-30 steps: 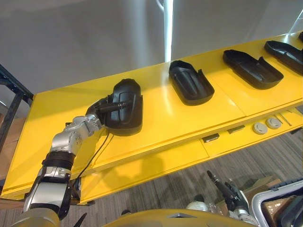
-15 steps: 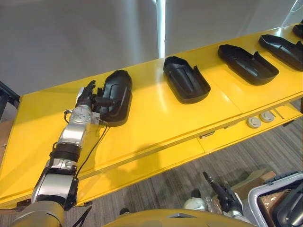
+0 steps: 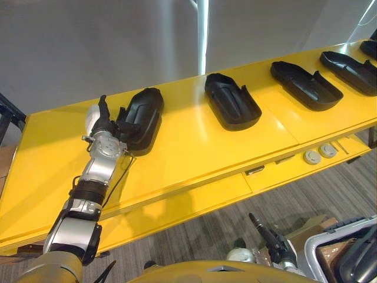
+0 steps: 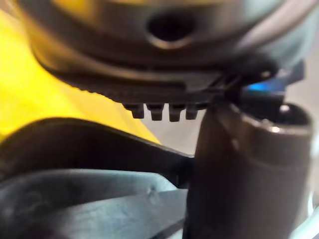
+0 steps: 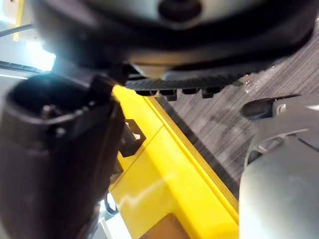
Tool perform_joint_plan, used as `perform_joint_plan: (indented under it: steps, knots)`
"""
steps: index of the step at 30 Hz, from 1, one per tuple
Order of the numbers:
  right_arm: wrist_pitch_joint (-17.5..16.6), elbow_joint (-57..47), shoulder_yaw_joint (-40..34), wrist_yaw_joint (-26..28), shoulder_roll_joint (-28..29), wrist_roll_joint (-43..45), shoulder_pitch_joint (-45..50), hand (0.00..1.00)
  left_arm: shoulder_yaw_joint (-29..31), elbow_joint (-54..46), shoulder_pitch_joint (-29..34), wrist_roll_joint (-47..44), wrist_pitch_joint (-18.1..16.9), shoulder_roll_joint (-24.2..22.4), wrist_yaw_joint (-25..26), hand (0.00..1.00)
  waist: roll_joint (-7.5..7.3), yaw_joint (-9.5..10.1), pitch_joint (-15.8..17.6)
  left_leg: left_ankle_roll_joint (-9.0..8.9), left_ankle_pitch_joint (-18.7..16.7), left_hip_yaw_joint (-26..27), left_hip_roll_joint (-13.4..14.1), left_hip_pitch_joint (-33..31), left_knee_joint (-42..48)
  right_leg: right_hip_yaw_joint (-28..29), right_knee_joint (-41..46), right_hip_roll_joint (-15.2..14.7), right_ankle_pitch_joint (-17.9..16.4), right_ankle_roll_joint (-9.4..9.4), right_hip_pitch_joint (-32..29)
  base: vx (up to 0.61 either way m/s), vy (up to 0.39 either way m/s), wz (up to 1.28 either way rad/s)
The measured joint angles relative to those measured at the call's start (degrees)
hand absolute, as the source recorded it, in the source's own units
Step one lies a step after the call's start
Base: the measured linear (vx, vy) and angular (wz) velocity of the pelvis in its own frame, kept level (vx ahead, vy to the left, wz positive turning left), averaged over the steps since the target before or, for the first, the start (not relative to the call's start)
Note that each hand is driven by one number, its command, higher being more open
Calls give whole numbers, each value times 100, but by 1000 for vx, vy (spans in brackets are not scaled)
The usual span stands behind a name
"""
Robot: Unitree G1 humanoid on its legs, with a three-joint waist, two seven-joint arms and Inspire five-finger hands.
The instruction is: Walk over and take three plastic housings, then place them on the shelf
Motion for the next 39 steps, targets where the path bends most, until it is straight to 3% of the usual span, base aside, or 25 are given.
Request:
perform_joint_plan:
  steps: [5, 7, 13, 15, 21, 26, 32, 39]
  knots:
    - [0, 238, -28, 1, 0, -4, -15, 100, 108, -587, 286, -915, -395, -242, 59, 100, -5, 22, -5, -5, -5, -5, 2, -24, -24, -2, 2, 0, -6, 4, 12, 0, 0, 2]
    - [1, 396, -94, 8, 4, -7, -9, 100, 242, -880, 493, -1521, -795, -448, 92, 100, -5, 36, -8, -5, -4, -17, 4, -16, -24, -2, 8, 0, 3, 16, 41, 0, 0, 4]
    - [-3, 709, -379, 47, 6, -7, -4, 100, 646, -1929, 961, -2235, -1987, -917, 202, 100, 2, 167, -72, -5, -4, -20, 7, -10, -27, -2, 14, 1, -15, 5, 53, 0, 0, 1]
    - [-3, 774, -399, 47, 6, -8, 4, 100, 762, -2135, 1092, -2221, -2120, -918, 267, 100, 12, 167, -187, -6, -6, -21, 8, -10, -29, -3, 13, 0, -21, 8, 54, 0, 0, 0]
    - [-3, 831, -400, 53, 8, -9, 6, 100, 1129, -2185, 1155, -2223, -2188, -927, 426, 100, -5, 298, -359, -8, -6, -23, 9, -7, -30, -5, 9, 0, -26, 12, 63, 0, 0, 0]
    - [-2, 847, -400, 48, 9, -13, 39, 100, 1544, -2266, 1712, -2381, -2415, -950, 525, 100, -92, 322, -465, -10, -4, -39, 9, -14, -31, -17, 3, -1, -25, 11, 70, 0, 0, 0]
    - [-3, 854, -408, 33, 10, -13, 55, 100, 1771, -2415, 1929, -2320, -2355, -969, 591, 100, -143, 429, -504, -10, 16, -112, 9, -68, -30, -81, 4, -1, -27, 7, 78, 0, 0, 6]
    - [1, 853, -414, 9, 10, -14, 57, 100, 2012, -2523, 2488, -2636, -1796, -924, -456, 100, -91, 489, -547, -10, 15, -128, 9, -81, -32, -101, -1, -4, -33, 9, 82, 0, 0, 0]
